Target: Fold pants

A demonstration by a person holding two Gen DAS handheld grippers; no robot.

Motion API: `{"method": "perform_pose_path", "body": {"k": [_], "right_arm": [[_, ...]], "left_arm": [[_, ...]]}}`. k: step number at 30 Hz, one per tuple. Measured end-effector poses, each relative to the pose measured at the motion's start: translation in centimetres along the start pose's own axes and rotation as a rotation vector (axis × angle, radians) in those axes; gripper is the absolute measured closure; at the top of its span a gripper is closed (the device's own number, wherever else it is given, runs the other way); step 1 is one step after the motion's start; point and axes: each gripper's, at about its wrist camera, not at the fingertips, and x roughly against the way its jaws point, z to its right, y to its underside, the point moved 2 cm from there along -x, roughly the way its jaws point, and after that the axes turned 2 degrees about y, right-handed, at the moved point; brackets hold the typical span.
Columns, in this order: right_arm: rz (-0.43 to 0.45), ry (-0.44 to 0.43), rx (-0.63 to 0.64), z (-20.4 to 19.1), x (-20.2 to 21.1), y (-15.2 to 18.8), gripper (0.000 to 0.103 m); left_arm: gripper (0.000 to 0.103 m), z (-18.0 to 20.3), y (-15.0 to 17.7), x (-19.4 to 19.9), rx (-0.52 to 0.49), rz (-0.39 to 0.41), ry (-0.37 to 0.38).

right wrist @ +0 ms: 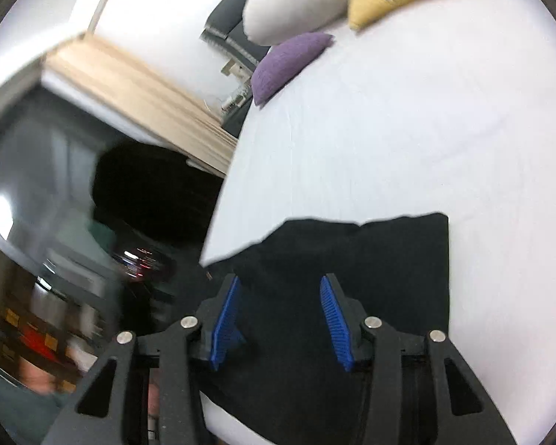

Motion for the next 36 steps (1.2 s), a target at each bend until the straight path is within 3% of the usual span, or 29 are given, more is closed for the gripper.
{"method": "perform_pose_path", "body": {"k": [4,5,7,12,14,16,19,20,22,23,24,26,28,29,31,32,35,36], "right_arm": [[-0.09,-0.006,-0.151,5.5,-3.1,1.1,0.052],[-0.102,-0.001,-0.156,6.5,-3.3,1.5,0.06],[-0.084,-0.009,-0.132,6.2,-2.5,3.1,0.065],[-0.183,-0.02,-0.06,3.8,0.0,8.2,0.055],[-0.22,0.015,-0.006,2.3,1.4,10.3,0.055],[-0.224,0.035,0.002,1.3,2.7,11.3,0.055],[-0.163,0.023,0.025,-0.7,4.3,11.4,0.054],[-0.125,-0.01,0.038,-1.5,4.5,10.4,0.053],[-0.058,-0.065,0.052,-3.0,4.4,9.4,0.049],[-0.032,-0.092,0.05,-3.5,3.7,8.6,0.043],[-0.017,-0.122,0.039,-3.6,2.8,7.8,0.042],[-0.004,-0.169,-0.001,-3.6,0.1,6.4,0.041],[-0.01,-0.145,-0.063,-2.2,-2.5,6.7,0.025],[-0.045,-0.073,-0.121,-0.3,-4.7,7.2,0.015],[-0.047,0.083,-0.106,1.2,-6.4,8.2,0.05],[-0.035,0.092,-0.101,0.8,-6.1,8.2,0.053],[-0.011,-0.042,-0.19,-0.4,-4.5,8.0,0.037],[0.011,-0.066,-0.181,-1.2,-4.0,7.9,0.037]], "left_arm": [[0.091,-0.9,2.0,0.7,0.021,0.047,0.058],[0.091,-1.2,1.4,0.3,0.035,0.057,0.075],[0.091,-2.0,1.9,0.8,0.063,0.083,0.11],[0.091,-2.8,2.9,1.6,0.057,0.128,0.103],[0.091,-1.1,3.6,0.9,0.052,0.145,0.088],[0.091,0.3,4.7,0.9,0.053,0.171,0.065],[0.091,0.6,6.2,3.7,0.076,0.247,0.033],[0.086,0.6,6.6,5.2,0.087,0.276,0.013],[0.056,-0.1,8.0,8.1,0.133,0.344,-0.01],[0.023,-0.5,8.8,9.0,0.156,0.381,-0.005],[0.01,-1.0,10.1,10.9,0.195,0.458,-0.001],[0.01,-1.9,11.8,13.8,0.243,0.551,0.005],[0.01,-3.3,13.3,15.7,0.29,0.59,0.008],[0.01,-4.3,14.3,16.8,0.328,0.623,0.008],[0.01,-8.1,15.6,19.8,0.422,0.663,0.004],[0.01,-9.0,16.2,20.3,0.462,0.681,0.009],[0.01,-13.0,17.7,22.2,0.597,0.733,0.042],[0.01,-13.9,17.9,22.5,0.628,0.739,0.047]]}}
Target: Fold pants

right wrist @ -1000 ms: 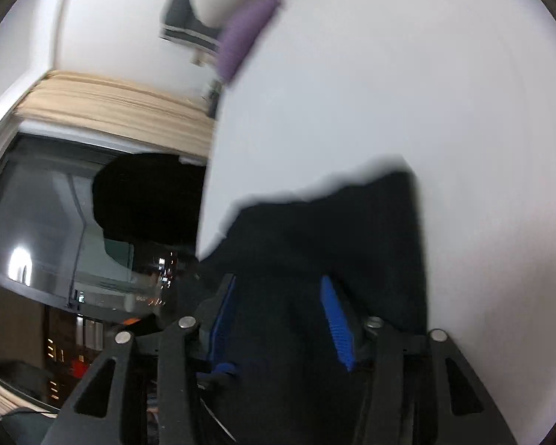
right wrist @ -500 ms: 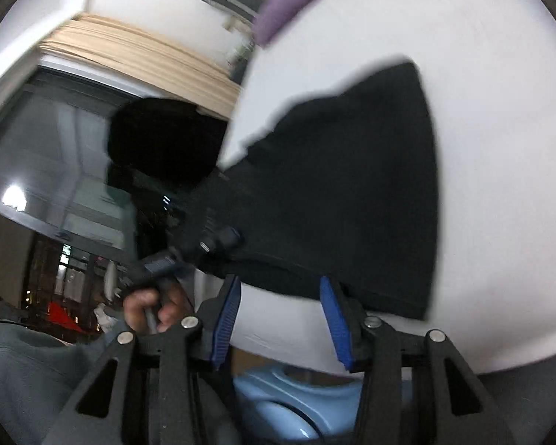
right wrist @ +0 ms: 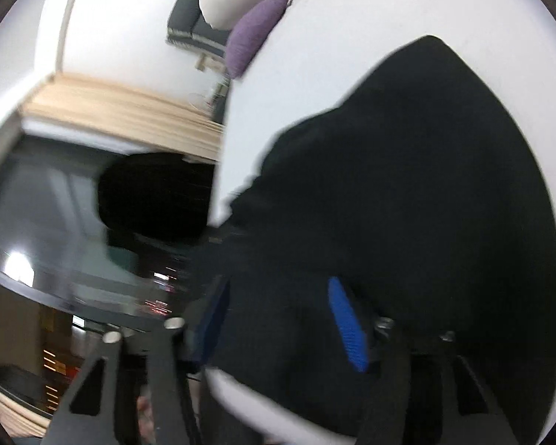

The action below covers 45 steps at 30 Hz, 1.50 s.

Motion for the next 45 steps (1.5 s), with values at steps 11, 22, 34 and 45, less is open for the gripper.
{"method": "perform_pose_path", "body": {"k": [11,22,34,45], "right_arm": [[-0.029,-0.118,0.039,-3.5,-1.1,1.1,0.036],[-0.088,-0.136,0.05,-4.5,-3.9,-0.6,0.036],[-0.177,0.127,0.02,-0.3,-8.6,0.5,0.065],[-0.025,0.088,0.05,-3.2,-1.3,-3.0,0.029]], "left_arm": [[0.01,-7.1,-2.1,-3.2,0.261,0.012,0.102],[0.074,-6.8,-1.9,-4.8,0.306,0.007,0.156],[0.089,-2.3,-2.8,-3.0,0.207,0.049,0.144],[0.089,21.3,2.8,-8.8,-0.518,-0.058,0.083]]}}
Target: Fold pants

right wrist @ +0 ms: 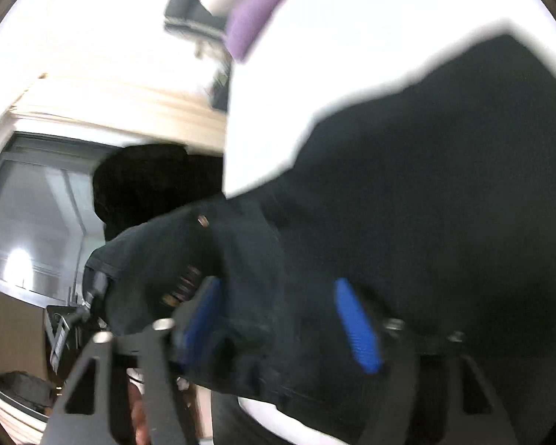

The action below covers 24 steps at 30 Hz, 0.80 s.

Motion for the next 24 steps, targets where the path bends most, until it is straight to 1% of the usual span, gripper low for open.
{"method": "perform_pose_path", "body": {"k": [1,3,4,5,6,8,11,14,16,17,18,19,21,22,24], "right_arm": [[0.003,0.002,0.017,-0.3,1.1,-0.6,0.029],[-0.01,-0.005,0.033,-0.4,3.2,-1.8,0.022],[-0.015,0.003,0.035,-0.3,3.9,-2.1,0.022],[-0.029,0.017,0.04,-0.1,4.4,-2.2,0.021],[-0.046,0.021,0.048,0.1,4.7,-2.1,0.021],[-0.08,0.033,0.054,0.8,4.6,-1.6,0.021],[-0.124,0.056,0.03,2.3,3.4,-0.5,0.021],[-0.156,0.082,-0.006,3.1,1.6,0.3,0.021],[-0.179,0.109,-0.002,2.9,0.8,0.5,0.021],[-0.184,0.124,0.008,2.7,0.6,0.4,0.024],[-0.188,0.151,0.038,2.2,0.3,0.3,0.033],[-0.19,0.175,0.068,1.8,0.2,0.2,0.039],[-0.2,0.229,0.119,1.1,0.1,-0.1,0.07],[-0.198,0.243,0.129,0.9,0.2,-0.2,0.072],[-0.188,0.268,0.171,0.3,0.5,-0.3,0.083]], "left_arm": [[0.089,1.6,1.0,-2.0,-0.056,-0.036,-0.015],[0.088,4.3,4.6,-6.8,-0.201,-0.135,-0.088],[0.088,5.0,6.2,-8.5,-0.24,-0.178,-0.109],[0.088,5.4,7.5,-9.6,-0.269,-0.209,-0.118],[0.088,5.8,8.1,-11.0,-0.302,-0.236,-0.127],[0.088,7.2,10.5,-12.1,-0.406,-0.286,-0.137],[0.088,8.4,11.9,-13.0,-0.488,-0.314,-0.16],[0.088,9.4,12.1,-13.1,-0.549,-0.297,-0.187],[0.088,10.1,13.1,-12.8,-0.591,-0.291,-0.203],[0.088,10.5,13.3,-12.9,-0.613,-0.289,-0.213],[0.088,10.9,13.5,-13.1,-0.631,-0.291,-0.222],[0.088,11.1,14.0,-13.2,-0.641,-0.292,-0.225],[0.088,11.5,14.1,-13.5,-0.657,-0.295,-0.23],[0.088,11.8,14.1,-13.7,-0.662,-0.297,-0.228],[0.088,12.1,14.4,-13.9,-0.671,-0.298,-0.219]]}}
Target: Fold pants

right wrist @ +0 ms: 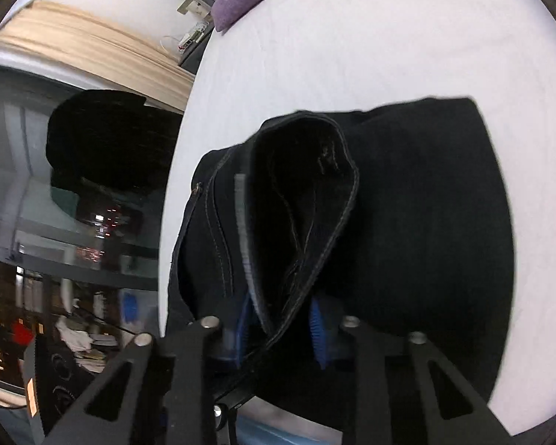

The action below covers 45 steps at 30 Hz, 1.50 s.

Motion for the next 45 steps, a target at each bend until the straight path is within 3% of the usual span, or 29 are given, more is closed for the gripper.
{"method": "perform_pose_path", "body": {"k": [9,16,21,25,28,29,30,31,32,33,34,37,40,42,43,44,45], "right_arm": [[0.045,0.015,0.067,0.4,2.6,-0.6,0.085],[0.053,0.002,-0.01,4.3,1.9,0.1,0.085],[0.062,-0.01,-0.034,5.5,1.8,0.1,0.085],[0.03,-0.062,-0.078,6.7,-0.7,0.5,0.084],[0.047,-0.105,-0.092,7.5,0.0,0.6,0.076],[0.055,-0.104,-0.097,7.4,0.5,0.8,0.071],[0.062,-0.096,-0.1,7.3,0.9,1.0,0.067],[0.074,-0.084,-0.103,7.2,1.4,1.1,0.063],[0.098,-0.049,-0.112,7.1,2.4,1.3,0.053],[0.123,-0.013,-0.123,7.2,3.4,1.5,0.042],[0.158,0.0,-0.132,6.8,4.5,1.7,0.042],[0.214,-0.109,-0.099,4.3,6.1,2.5,0.042],[0.165,-0.186,0.005,0.7,4.4,3.2,0.042],[0.079,-0.141,0.013,0.7,1.5,3.9,0.042],[0.036,-0.117,-0.005,1.5,-0.1,4.4,0.045],[0.04,-0.115,-0.021,2.4,-0.7,4.8,0.061],[0.059,-0.111,-0.039,3.2,-0.8,5.1,0.086]], "left_arm": [[0.088,4.3,-2.8,-0.8,-0.094,0.022,0.038],[0.088,7.7,-3.6,-4.2,-0.14,-0.022,0.07],[0.088,7.7,-3.2,-5.4,-0.151,-0.031,0.065],[0.08,8.2,-2.7,-6.7,-0.118,-0.073,0.103],[0.074,6.4,-2.7,-4.8,-0.043,-0.1,0.222],[0.064,5.7,-2.6,-4.0,-0.017,-0.101,0.249],[0.044,4.8,-2.4,-2.7,0.019,-0.09,0.277],[0.037,3.9,-2.3,-1.3,0.047,-0.06,0.286],[0.032,3.0,-2.2,-0.1,0.069,-0.028,0.288],[0.032,1.9,-2.1,1.0,0.089,-0.003,0.289],[0.032,0.7,-2.3,2.1,0.118,0.021,0.289],[0.032,-2.7,-2.5,3.1,0.195,0.081,0.261],[0.032,-5.5,-1.6,1.4,0.247,0.06,0.277],[0.033,-7.0,-0.8,-0.8,0.288,-0.019,0.296],[0.034,-7.4,0.2,-2.1,0.324,-0.058,0.31],[0.034,-7.6,1.3,-3.2,0.344,-0.073,0.32],[0.035,-7.4,1.6,-3.4,0.336,-0.066,0.315]]}}
